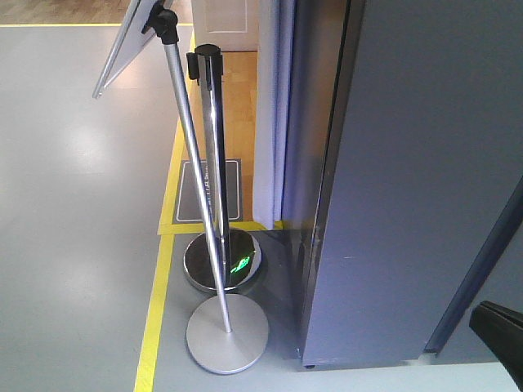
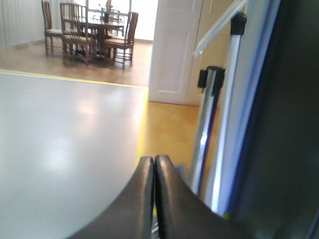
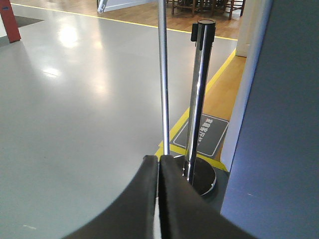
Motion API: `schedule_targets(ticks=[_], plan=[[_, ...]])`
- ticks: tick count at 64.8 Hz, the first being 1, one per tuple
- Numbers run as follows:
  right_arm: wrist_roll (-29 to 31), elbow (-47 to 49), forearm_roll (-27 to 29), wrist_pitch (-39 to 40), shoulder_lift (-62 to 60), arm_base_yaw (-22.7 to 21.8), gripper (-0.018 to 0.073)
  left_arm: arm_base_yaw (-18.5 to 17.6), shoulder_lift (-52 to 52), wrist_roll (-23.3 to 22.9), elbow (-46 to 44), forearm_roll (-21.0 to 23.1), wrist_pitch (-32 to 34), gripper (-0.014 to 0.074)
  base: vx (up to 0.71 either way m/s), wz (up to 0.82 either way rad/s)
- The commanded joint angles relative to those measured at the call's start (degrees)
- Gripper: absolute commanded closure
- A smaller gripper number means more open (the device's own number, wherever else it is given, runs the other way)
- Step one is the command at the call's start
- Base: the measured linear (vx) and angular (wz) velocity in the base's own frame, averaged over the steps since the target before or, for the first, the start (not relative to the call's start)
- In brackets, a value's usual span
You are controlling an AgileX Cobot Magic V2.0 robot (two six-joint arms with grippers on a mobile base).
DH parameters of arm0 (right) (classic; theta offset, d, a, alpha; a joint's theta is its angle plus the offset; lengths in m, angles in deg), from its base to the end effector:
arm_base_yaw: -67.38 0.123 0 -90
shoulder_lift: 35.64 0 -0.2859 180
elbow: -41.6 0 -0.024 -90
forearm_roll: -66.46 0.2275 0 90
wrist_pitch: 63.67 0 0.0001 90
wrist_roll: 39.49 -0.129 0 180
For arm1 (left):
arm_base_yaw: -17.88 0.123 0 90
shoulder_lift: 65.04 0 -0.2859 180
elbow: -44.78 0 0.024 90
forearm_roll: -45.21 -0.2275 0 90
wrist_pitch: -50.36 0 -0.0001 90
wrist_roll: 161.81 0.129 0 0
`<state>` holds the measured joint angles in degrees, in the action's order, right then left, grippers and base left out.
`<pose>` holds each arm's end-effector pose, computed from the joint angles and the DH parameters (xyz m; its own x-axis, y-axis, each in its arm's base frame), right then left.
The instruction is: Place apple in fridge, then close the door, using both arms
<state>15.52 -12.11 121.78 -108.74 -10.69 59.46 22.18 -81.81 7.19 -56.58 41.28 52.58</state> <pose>0.0684 0.0664 0.2788 -0.2365 -0.1015 -0.9663 -0.4805 0.8766 0.0255 0.0836 0.0059 0.2006 -0.0463 -0.1270 -0.9908 -0.0786 0.9893 -0.1231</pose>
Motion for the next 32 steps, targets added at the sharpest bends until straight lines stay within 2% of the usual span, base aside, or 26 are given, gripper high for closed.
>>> schedule_targets(ticks=[1,4,8,23,32], plan=[[0.1,1.4,2.0,1.8,0.4,0.0,0.0564,-0.4,1.7,6.6,1.0,1.4,2.6,0.0603,0.0,0.0],[0.1,1.4,2.0,1.8,0.4,0.0,0.0564,-0.4,3.1,7.6,1.8,1.4,2.2,0.0603,0.0,0.0],[0.1,1.4,2.0,1.8,0.4,0.0,0.0564,-0.3,5.2,7.7,1.7,1.4,-2.2,0.0602,0.0,0.0],[0.1,1.4,2.0,1.8,0.4,0.0,0.0564,-0.3,10.7,9.3,1.7,-0.1,-11.9,0.0602,0.0,0.0],[0.1,1.4,2.0,1.7,0.4,0.0,0.0564,-0.3,10.6,9.1,1.7,-0.1,-13.8,0.0602,0.0,0.0]])
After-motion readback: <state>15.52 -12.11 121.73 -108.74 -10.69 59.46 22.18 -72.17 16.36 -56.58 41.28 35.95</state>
